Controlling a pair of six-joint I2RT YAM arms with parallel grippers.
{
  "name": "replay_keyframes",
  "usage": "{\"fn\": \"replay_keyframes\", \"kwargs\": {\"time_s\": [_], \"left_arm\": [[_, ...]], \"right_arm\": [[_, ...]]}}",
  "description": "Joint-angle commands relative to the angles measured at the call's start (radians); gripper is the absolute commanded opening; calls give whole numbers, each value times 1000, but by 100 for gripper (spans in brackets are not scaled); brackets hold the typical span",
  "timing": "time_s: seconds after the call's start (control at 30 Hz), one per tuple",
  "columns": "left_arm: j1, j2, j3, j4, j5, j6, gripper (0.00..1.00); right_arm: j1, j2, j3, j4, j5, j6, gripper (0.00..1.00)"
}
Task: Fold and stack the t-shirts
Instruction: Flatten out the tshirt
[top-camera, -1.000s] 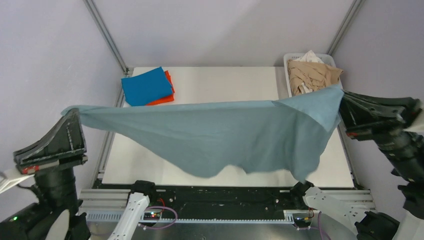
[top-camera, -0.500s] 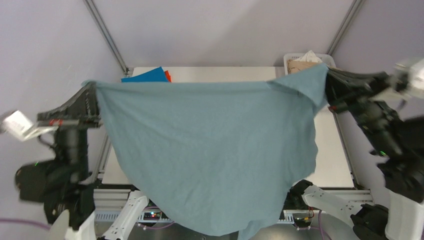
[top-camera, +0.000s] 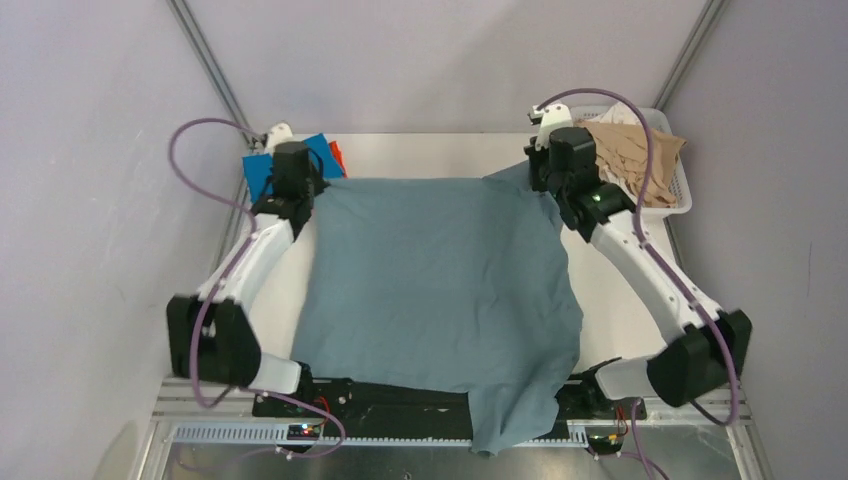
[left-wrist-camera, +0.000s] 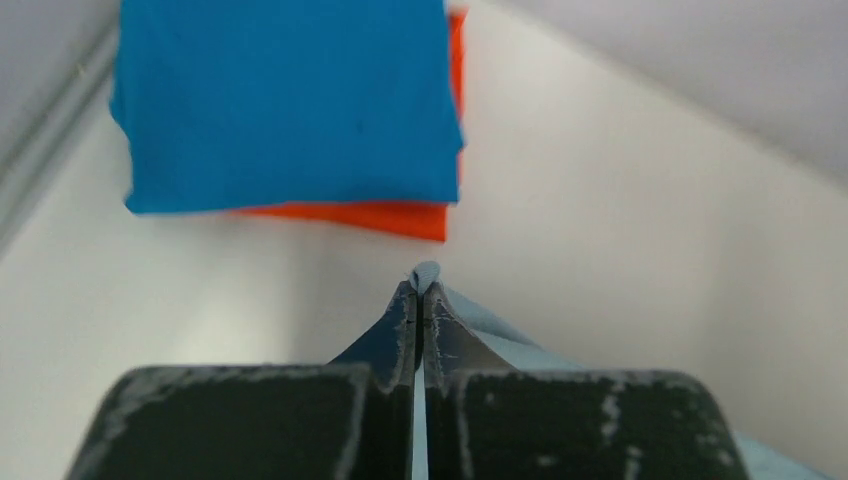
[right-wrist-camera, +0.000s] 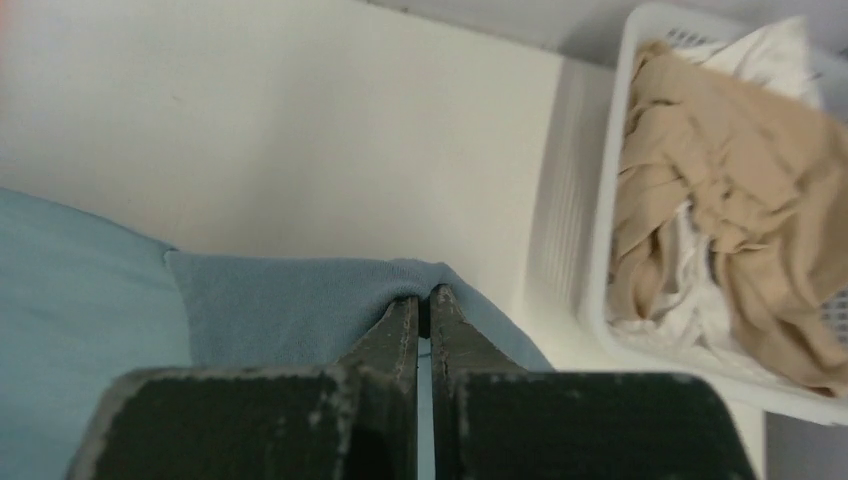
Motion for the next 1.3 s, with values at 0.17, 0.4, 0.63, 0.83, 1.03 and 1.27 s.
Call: {"fn": "replay_keyframes", "kwargs": {"time_s": [0.17, 0.4, 0.63, 0.83, 1.03, 1.27], "left_arm": [[21, 389, 132, 121, 32, -31, 0], [39, 531, 251, 90, 26, -40, 8], [45, 626, 356, 47, 9, -39, 31], [43, 538, 381, 12, 42, -43, 99], [1, 315, 260, 6, 118, -41, 100], [-67, 150, -11, 7, 285, -103, 100]], "right_arm": [[-84, 312, 36, 239, -200, 61, 2], [-102, 520, 170, 247, -196, 17, 7], [-122, 837, 541, 95, -102, -27, 26], [-125, 970, 813, -11, 10, 31, 83], [-136, 671, 552, 1, -49, 214, 99], [-164, 440, 125, 17, -315, 319, 99]]}}
